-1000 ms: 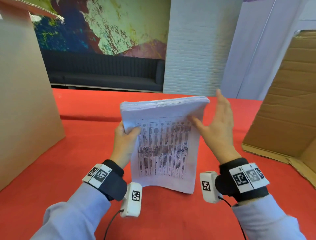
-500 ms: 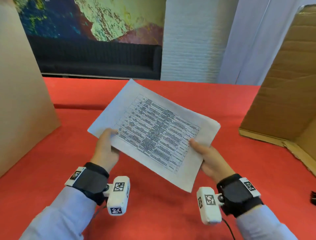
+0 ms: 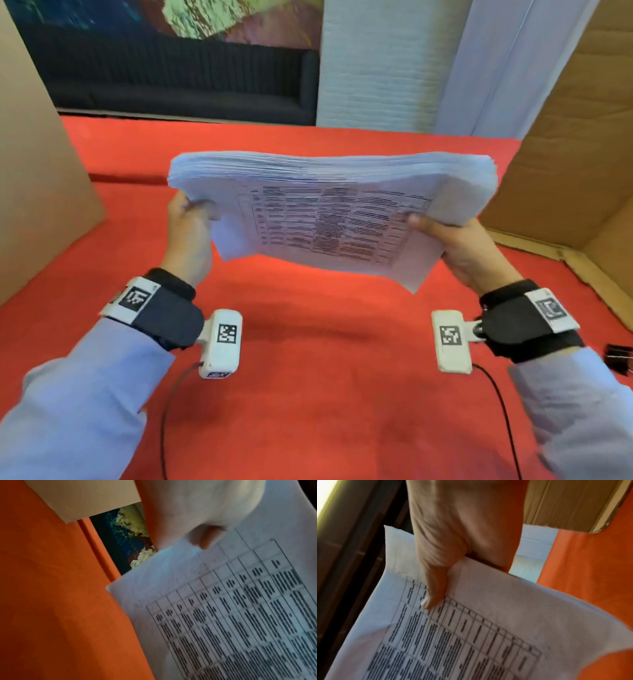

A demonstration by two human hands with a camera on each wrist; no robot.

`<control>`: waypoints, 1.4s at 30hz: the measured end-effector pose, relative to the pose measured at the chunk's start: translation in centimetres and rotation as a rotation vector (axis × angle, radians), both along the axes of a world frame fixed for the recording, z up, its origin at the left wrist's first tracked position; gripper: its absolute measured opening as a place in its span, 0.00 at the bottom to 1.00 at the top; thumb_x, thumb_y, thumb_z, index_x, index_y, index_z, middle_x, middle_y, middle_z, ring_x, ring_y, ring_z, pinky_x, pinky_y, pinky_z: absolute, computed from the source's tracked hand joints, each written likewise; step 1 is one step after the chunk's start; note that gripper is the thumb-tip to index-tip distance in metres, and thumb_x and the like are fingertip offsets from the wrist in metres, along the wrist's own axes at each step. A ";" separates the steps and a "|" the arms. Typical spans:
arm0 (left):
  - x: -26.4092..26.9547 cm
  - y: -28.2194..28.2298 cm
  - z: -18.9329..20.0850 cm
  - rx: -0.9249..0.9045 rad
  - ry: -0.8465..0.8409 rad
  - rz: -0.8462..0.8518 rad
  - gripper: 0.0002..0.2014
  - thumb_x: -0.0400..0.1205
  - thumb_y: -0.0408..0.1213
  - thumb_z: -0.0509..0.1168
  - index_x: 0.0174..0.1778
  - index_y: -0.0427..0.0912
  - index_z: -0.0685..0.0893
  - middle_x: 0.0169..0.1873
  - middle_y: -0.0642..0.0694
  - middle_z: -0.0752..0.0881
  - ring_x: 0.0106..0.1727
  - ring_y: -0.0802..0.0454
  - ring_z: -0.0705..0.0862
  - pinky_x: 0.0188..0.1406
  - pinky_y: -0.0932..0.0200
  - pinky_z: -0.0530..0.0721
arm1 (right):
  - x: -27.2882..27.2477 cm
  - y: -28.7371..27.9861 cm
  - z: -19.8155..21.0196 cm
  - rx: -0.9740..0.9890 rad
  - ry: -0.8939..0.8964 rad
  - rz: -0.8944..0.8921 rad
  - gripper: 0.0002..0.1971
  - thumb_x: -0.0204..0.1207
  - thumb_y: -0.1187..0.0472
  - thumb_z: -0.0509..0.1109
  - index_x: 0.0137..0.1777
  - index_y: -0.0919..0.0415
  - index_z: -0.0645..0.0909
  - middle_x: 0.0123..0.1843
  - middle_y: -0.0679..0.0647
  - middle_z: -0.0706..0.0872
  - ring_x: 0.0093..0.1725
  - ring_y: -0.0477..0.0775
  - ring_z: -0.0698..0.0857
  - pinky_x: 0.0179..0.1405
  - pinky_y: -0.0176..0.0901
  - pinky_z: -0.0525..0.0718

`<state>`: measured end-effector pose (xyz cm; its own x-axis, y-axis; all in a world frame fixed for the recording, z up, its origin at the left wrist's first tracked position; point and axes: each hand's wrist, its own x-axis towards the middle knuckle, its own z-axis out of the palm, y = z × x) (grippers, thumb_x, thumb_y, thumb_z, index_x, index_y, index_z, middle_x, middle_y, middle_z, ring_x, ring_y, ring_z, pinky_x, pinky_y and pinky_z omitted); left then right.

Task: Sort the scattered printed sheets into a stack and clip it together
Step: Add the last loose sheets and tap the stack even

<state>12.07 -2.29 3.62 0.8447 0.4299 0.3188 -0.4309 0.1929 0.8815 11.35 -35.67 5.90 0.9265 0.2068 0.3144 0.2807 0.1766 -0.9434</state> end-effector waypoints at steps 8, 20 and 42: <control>-1.5 -2.1 -4.0 0.145 0.293 -0.006 0.08 0.57 0.29 0.55 0.27 0.45 0.66 0.23 0.53 0.67 0.28 0.54 0.63 0.28 0.60 0.59 | -0.4 -0.1 -4.7 -0.086 0.145 -0.064 0.19 0.73 0.65 0.71 0.65 0.60 0.83 0.61 0.57 0.89 0.58 0.53 0.88 0.55 0.45 0.86; -1.3 0.0 -6.5 0.146 0.312 -0.061 0.08 0.59 0.32 0.56 0.33 0.43 0.72 0.31 0.49 0.73 0.35 0.51 0.69 0.34 0.57 0.68 | -1.8 -1.2 -6.4 -0.287 0.103 0.059 0.13 0.76 0.53 0.73 0.60 0.38 0.86 0.60 0.33 0.87 0.60 0.34 0.84 0.63 0.35 0.81; -0.2 -7.6 -6.4 -0.351 0.650 -0.393 0.13 0.83 0.27 0.56 0.62 0.39 0.78 0.50 0.41 0.87 0.47 0.45 0.86 0.39 0.50 0.86 | -1.9 3.6 -12.5 0.331 0.930 -0.235 0.20 0.79 0.73 0.65 0.70 0.66 0.76 0.62 0.62 0.87 0.53 0.60 0.88 0.48 0.52 0.89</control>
<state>11.86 -9.85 -2.78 0.9232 0.0494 -0.3812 0.2985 0.5327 0.7919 9.44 -32.02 -6.64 0.8389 0.0207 -0.5439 -0.4786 0.5039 -0.7190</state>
